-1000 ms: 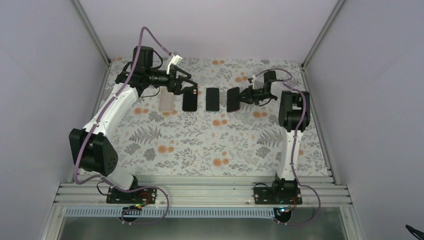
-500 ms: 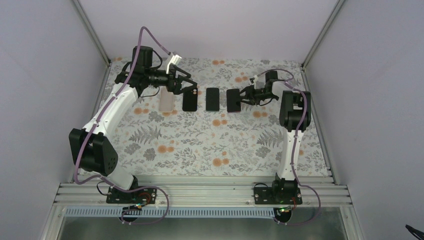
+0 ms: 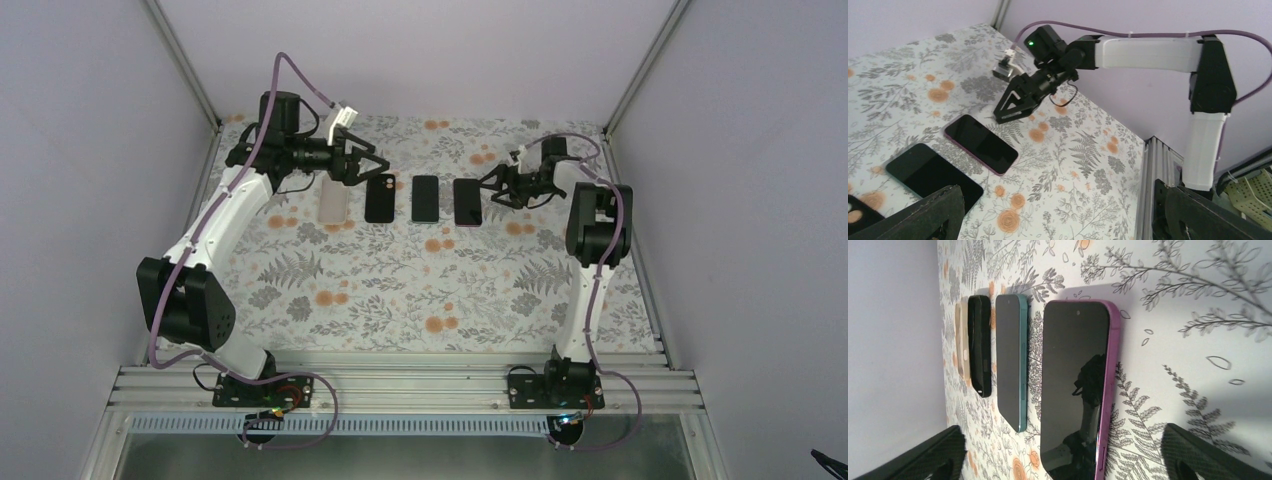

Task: Take the phone out of the phone case
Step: Place the phone at the center of the board, then reset both arms

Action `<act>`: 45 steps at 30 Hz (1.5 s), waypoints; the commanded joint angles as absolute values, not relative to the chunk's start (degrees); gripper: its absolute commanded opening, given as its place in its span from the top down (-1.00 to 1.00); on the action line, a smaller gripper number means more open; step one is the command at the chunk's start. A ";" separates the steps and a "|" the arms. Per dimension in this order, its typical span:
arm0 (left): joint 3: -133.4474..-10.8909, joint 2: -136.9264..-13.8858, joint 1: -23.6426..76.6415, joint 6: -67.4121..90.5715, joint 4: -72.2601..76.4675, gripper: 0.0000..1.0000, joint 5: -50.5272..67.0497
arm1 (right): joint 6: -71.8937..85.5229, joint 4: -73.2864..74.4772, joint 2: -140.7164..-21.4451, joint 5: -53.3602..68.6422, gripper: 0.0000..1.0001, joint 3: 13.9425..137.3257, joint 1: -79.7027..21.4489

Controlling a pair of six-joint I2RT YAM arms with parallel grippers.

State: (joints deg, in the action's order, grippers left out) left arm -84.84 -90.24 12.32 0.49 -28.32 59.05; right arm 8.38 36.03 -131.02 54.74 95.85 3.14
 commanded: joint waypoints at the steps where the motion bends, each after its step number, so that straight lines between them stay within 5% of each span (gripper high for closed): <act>1: -84.69 -87.88 11.05 1.16 -27.61 -1.00 56.14 | 6.47 36.98 -126.55 53.42 -0.92 96.32 4.48; 15: -93.16 -90.33 0.27 -5.19 -39.17 -1.00 45.60 | -4.27 41.83 -109.34 50.93 -0.99 97.05 6.58; 31: -73.19 -82.34 -11.18 -9.08 -30.94 -1.00 38.76 | -10.02 33.24 -88.53 48.95 -0.99 80.14 8.96; 45: -60.90 -76.89 -13.10 -11.79 -25.58 -1.00 34.72 | -12.12 23.39 -82.06 48.43 -0.99 59.97 11.95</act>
State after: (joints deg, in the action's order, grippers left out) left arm -62.19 -78.30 -12.71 -10.15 -28.38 35.86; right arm -10.92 27.68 -83.68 48.40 62.33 11.35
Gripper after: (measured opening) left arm 0.999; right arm 0.993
